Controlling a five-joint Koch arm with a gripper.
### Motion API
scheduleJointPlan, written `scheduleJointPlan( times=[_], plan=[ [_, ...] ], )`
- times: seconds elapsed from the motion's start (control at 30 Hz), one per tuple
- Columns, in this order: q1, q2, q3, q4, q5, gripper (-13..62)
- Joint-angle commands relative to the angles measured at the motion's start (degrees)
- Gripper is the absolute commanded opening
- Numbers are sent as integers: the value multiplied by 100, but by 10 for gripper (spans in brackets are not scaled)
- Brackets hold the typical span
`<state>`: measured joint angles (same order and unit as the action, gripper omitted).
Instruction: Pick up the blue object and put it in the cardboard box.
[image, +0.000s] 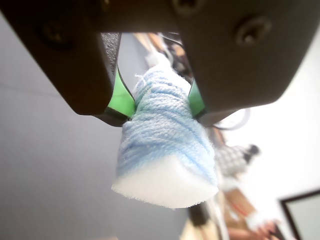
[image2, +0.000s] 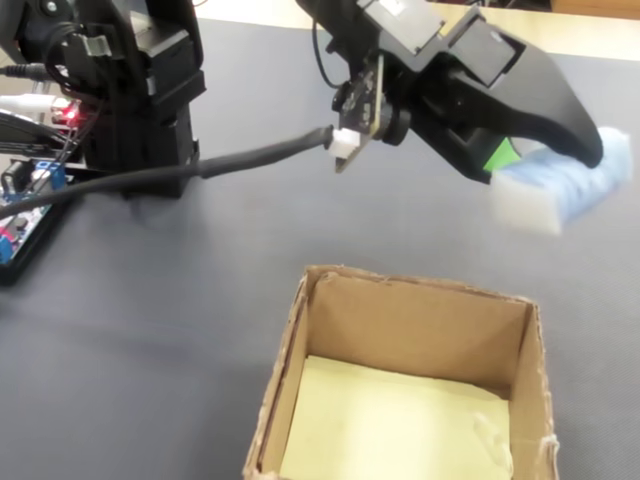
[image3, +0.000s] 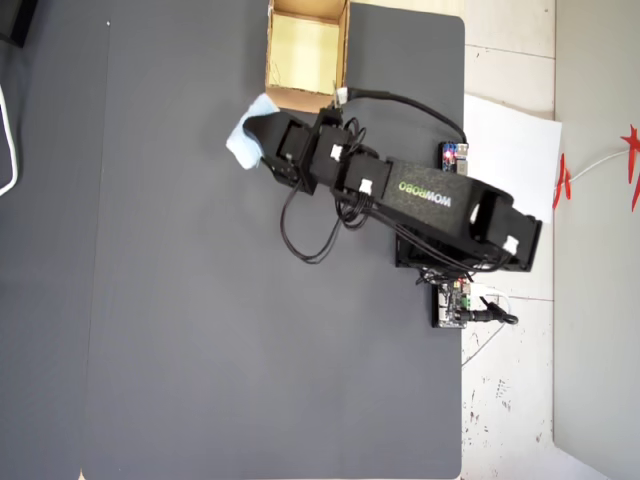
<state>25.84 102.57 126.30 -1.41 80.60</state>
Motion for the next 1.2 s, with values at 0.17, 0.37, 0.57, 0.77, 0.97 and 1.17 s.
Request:
scheduleJointPlan(
  times=[0.17,0.37,0.57,0.77,0.97,1.17],
  plan=[
    [1011,448,-202,-88,132,107],
    [1793,343,-308,624,-202,108],
    [2039,299,-299,773,-308,209],
    [2065,413,-272,782,-237,302],
    [2065,536,-185,703,-79,308],
    [1696,1020,554,-158,290,308]
  ],
)
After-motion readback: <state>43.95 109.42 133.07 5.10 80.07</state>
